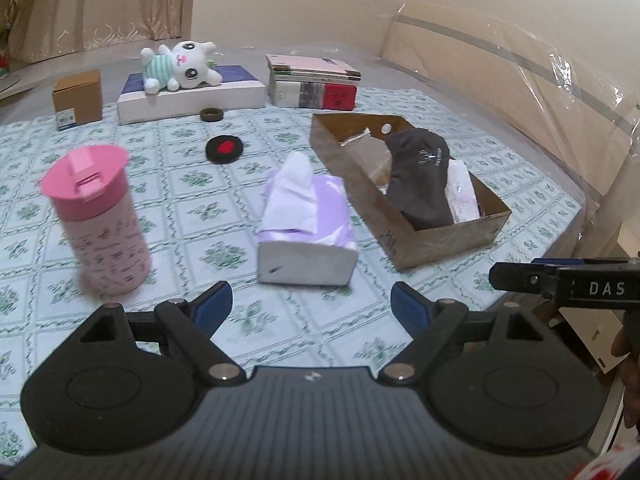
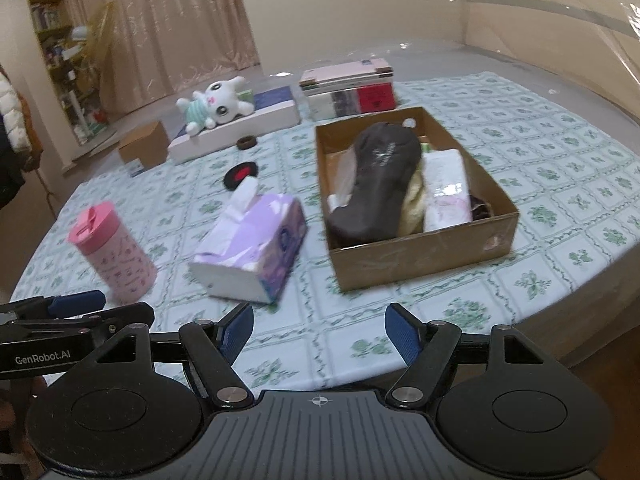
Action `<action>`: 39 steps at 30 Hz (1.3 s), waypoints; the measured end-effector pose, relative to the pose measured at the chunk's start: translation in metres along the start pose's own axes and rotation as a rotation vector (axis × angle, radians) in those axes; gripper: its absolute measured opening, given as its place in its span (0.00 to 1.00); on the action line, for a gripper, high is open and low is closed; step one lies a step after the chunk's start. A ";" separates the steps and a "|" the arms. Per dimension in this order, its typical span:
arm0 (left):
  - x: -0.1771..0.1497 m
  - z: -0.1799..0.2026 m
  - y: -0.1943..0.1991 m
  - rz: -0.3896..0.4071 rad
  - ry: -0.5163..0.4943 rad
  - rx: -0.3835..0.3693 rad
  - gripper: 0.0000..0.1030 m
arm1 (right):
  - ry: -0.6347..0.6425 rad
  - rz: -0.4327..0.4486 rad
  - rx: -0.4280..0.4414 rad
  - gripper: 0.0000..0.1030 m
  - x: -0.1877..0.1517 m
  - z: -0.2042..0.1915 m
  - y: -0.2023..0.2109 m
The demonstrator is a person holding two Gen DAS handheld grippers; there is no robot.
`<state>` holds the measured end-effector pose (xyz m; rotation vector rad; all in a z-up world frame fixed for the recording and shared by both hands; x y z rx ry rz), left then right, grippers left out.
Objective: Organize soft objects
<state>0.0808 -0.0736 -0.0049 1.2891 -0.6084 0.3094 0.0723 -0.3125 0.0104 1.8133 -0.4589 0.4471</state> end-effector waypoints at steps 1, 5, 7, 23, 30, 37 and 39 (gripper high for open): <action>-0.002 -0.005 0.002 0.002 0.006 -0.001 0.82 | 0.006 -0.003 0.003 0.70 -0.001 -0.004 -0.001; -0.009 -0.028 0.012 0.011 0.028 0.017 0.82 | 0.033 -0.012 0.026 0.70 -0.002 -0.022 -0.008; -0.012 -0.039 0.015 0.011 0.039 0.032 0.82 | 0.050 -0.021 0.038 0.70 -0.002 -0.031 -0.014; -0.027 -0.114 0.028 -0.008 0.144 0.136 0.82 | 0.149 -0.065 0.122 0.70 0.012 -0.092 -0.059; -0.027 -0.133 0.029 -0.012 0.147 0.154 0.82 | 0.169 -0.069 0.144 0.70 0.018 -0.105 -0.072; -0.021 -0.161 0.032 -0.020 0.117 0.166 0.82 | 0.178 -0.062 0.140 0.70 0.026 -0.106 -0.079; -0.017 -0.174 0.035 -0.019 0.121 0.170 0.82 | 0.179 -0.056 0.140 0.70 0.030 -0.106 -0.081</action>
Point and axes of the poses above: each gripper's, at about its wrist camera, not at the fingertips, and y roughly against the way its jaws point, z to its right, x to its top, the point moved 5 cm from there along -y, roughly the way its jaws point, and after that the axes turned 13 degrees about -z, right-handed, at the moved point
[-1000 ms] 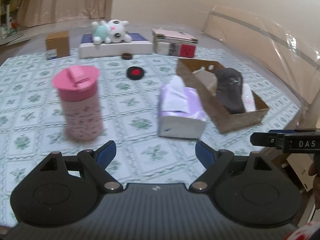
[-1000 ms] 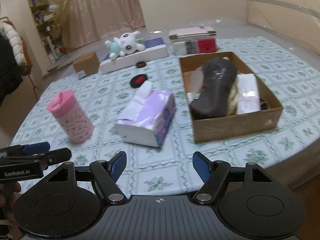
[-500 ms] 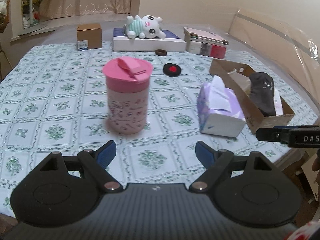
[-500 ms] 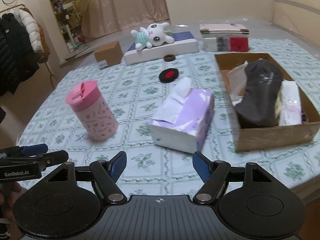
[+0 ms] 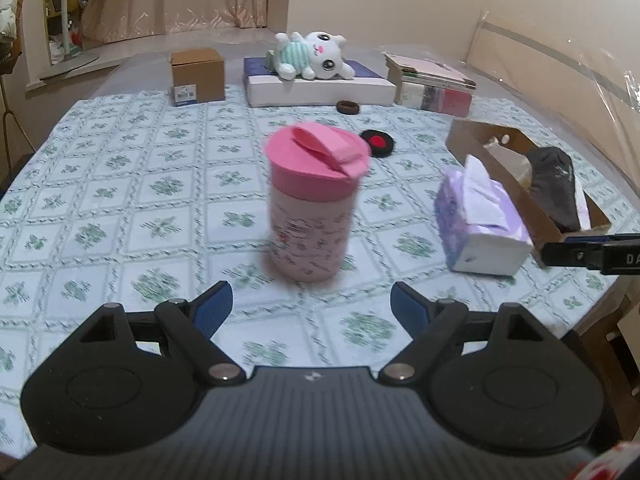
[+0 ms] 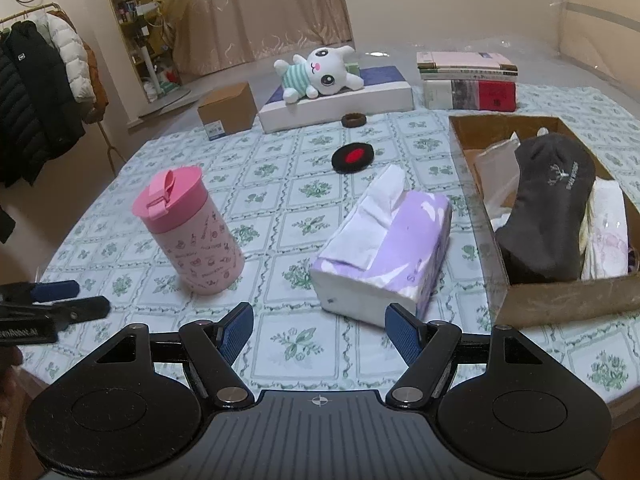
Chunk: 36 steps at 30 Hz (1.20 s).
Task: Organize soft objects
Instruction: 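Reach the right gripper to the black-and-red round pad and grasp it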
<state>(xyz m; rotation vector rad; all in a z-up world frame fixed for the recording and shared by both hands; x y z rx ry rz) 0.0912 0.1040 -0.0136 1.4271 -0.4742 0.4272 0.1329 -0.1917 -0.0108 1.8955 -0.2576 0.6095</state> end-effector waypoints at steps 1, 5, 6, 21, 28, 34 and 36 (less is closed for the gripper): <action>0.004 -0.007 0.001 0.003 0.000 0.004 0.82 | 0.001 0.003 -0.002 0.70 0.003 0.001 -0.001; 0.022 -0.034 0.006 0.014 0.001 0.018 0.82 | 0.018 0.016 -0.002 0.70 0.019 0.004 -0.007; 0.028 -0.042 0.007 0.019 -0.001 0.023 0.82 | 0.028 0.022 0.000 0.70 0.023 0.003 -0.009; 0.169 -0.108 -0.021 0.020 -0.083 0.032 0.82 | 0.270 0.046 -0.026 0.83 0.145 0.005 -0.059; 0.240 -0.089 -0.078 -0.021 -0.202 -0.008 0.82 | 0.388 -0.051 -0.019 0.89 0.208 0.024 -0.119; 0.287 -0.075 -0.141 -0.052 -0.246 -0.062 0.82 | 0.466 -0.142 -0.015 0.97 0.241 0.042 -0.180; 0.297 -0.068 -0.162 -0.072 -0.265 -0.055 0.82 | 0.478 -0.172 -0.013 0.97 0.250 0.047 -0.203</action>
Point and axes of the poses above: each gripper's, at about its wrist camera, not at the fingertips, and y roughly against the way its jaws point, z to its right, x to its top, the point moved 5 cm from there along -y, roughly the way its jaws point, and after that the axes turned 13 degrees about -z, right-handed, at the moved point
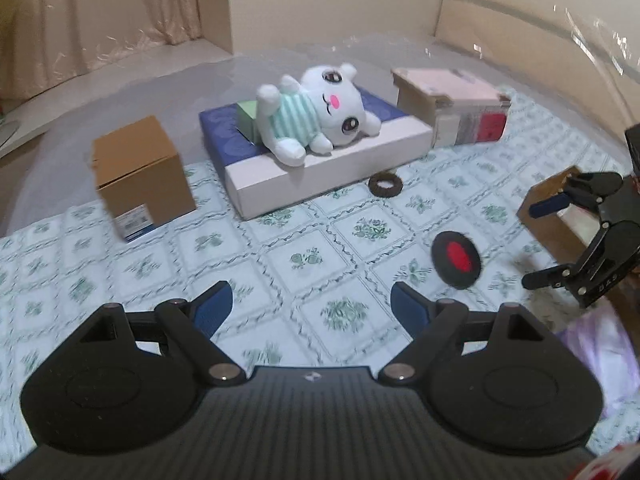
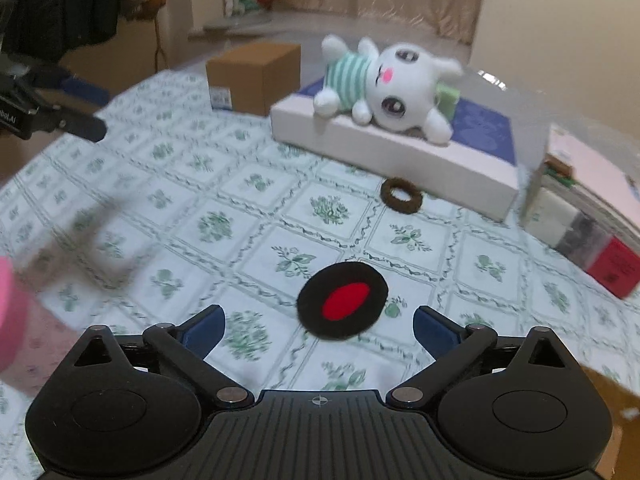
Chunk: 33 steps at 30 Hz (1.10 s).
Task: Organize soft objects
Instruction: 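Reach the right gripper to the black-and-red round pad and grasp it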
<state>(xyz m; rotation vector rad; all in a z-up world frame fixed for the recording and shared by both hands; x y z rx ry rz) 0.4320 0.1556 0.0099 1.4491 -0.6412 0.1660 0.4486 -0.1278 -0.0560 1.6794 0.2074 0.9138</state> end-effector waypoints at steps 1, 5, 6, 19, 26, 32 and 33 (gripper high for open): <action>0.006 0.002 -0.010 -0.006 -0.010 0.002 0.82 | 0.002 -0.009 0.000 0.97 0.003 0.004 -0.009; 0.022 0.009 -0.047 -0.051 -0.031 -0.024 0.82 | -0.006 -0.070 0.045 0.97 0.015 0.016 -0.048; 0.025 0.010 -0.056 -0.065 -0.031 -0.032 0.82 | -0.020 -0.088 0.058 0.97 0.017 0.019 -0.058; 0.036 0.025 -0.107 -0.145 -0.069 -0.045 0.82 | -0.065 -0.165 0.019 0.97 0.024 0.033 -0.113; 0.042 0.027 -0.115 -0.155 -0.065 -0.038 0.82 | -0.057 -0.173 0.007 0.92 0.029 0.034 -0.113; 0.045 0.036 -0.119 -0.175 -0.073 -0.035 0.82 | -0.062 -0.159 0.001 0.73 0.030 0.033 -0.106; 0.047 0.038 -0.120 -0.177 -0.073 -0.036 0.82 | -0.066 -0.157 -0.002 0.73 0.029 0.034 -0.105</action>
Point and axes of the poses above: each gripper's, at about its wrist camera, not at the fingertips, and y roughly against the way its jaws point, z to its right, x to its top, the point moved 5 cm from there along -y, roughly the way its jaws point, and after that the axes turned 13 degrees about -z, right-handed, at the moved point
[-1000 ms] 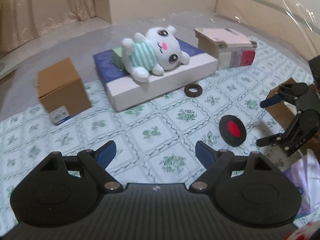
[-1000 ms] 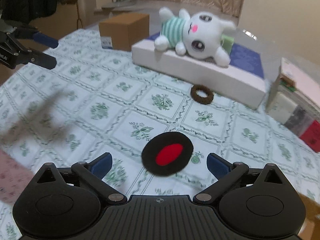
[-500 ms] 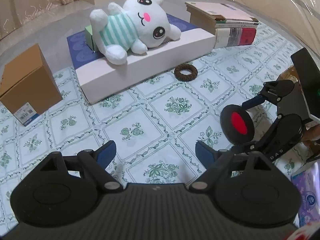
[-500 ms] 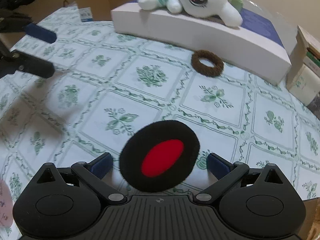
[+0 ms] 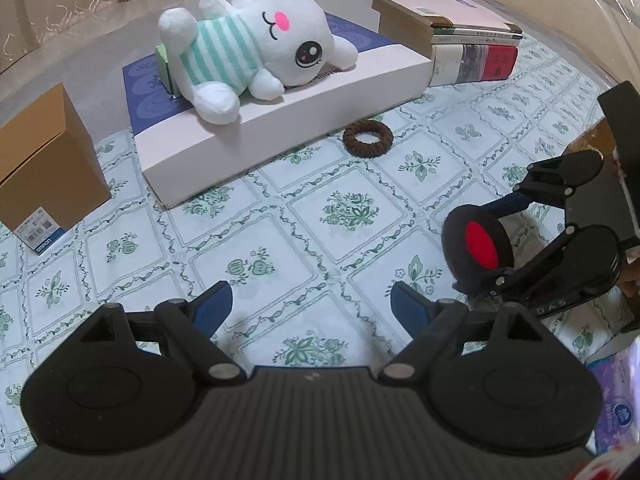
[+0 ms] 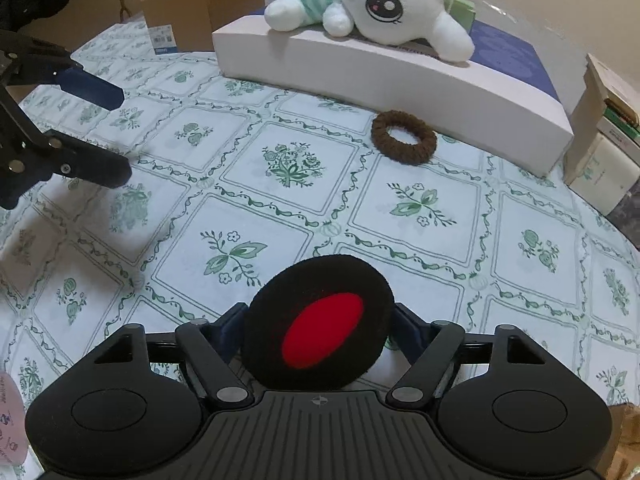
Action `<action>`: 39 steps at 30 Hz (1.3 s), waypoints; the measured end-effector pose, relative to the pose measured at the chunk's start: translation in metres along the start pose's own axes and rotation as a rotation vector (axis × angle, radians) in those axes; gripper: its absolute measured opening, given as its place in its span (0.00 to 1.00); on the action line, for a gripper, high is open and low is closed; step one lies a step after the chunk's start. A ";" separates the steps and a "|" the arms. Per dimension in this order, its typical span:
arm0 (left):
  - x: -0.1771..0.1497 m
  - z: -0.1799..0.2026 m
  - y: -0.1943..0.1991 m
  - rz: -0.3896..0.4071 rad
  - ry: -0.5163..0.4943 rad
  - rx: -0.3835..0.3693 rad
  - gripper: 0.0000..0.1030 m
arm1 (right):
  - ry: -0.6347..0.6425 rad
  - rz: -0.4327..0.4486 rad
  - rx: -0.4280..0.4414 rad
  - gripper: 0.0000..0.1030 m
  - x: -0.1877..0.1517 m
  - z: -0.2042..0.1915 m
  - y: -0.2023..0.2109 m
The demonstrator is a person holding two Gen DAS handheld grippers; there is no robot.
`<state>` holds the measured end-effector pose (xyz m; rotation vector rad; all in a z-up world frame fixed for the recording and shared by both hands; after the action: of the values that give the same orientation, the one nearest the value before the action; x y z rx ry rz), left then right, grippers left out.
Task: Organize soft objects
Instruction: 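Reach the right gripper to the black-and-red round pad and grasp it, then grasp the brown hair tie with the left gripper while the right lifts the pad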
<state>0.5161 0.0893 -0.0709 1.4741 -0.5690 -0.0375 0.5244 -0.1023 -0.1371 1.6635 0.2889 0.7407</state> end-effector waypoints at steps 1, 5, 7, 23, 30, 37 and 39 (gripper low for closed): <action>0.002 0.002 0.000 -0.002 -0.002 -0.001 0.82 | -0.009 0.007 -0.003 0.73 -0.001 0.002 0.002; 0.015 0.014 -0.003 -0.003 -0.011 0.009 0.82 | -0.060 0.039 -0.002 0.73 -0.002 0.016 0.018; 0.025 0.022 -0.006 -0.002 0.001 0.010 0.82 | -0.086 0.053 -0.008 0.73 -0.001 0.026 0.028; 0.129 0.067 -0.070 0.055 0.248 0.042 0.80 | -0.317 0.165 -0.039 0.73 0.024 0.155 0.070; 0.147 0.068 -0.111 0.060 0.324 0.106 0.62 | -0.344 0.182 -0.032 0.73 0.029 0.183 0.059; 0.150 0.065 -0.114 0.068 0.311 0.163 0.16 | -0.339 0.192 -0.018 0.72 0.028 0.185 0.056; 0.147 0.068 -0.108 0.047 0.298 0.183 0.15 | -0.346 0.192 -0.010 0.72 0.025 0.184 0.060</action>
<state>0.6522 -0.0396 -0.1234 1.6066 -0.3712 0.2732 0.6437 -0.2475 -0.0840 1.7918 -0.1199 0.5796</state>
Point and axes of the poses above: each gripper's, at about its wrist camera, not at the fingertips, and y roughly against the way its jaws point, z to its right, x to its top, the point moved 5 cm from there along -y, roughly the way its jaws point, and after that the axes turned 13 degrees about -z, right-handed, at the moved point
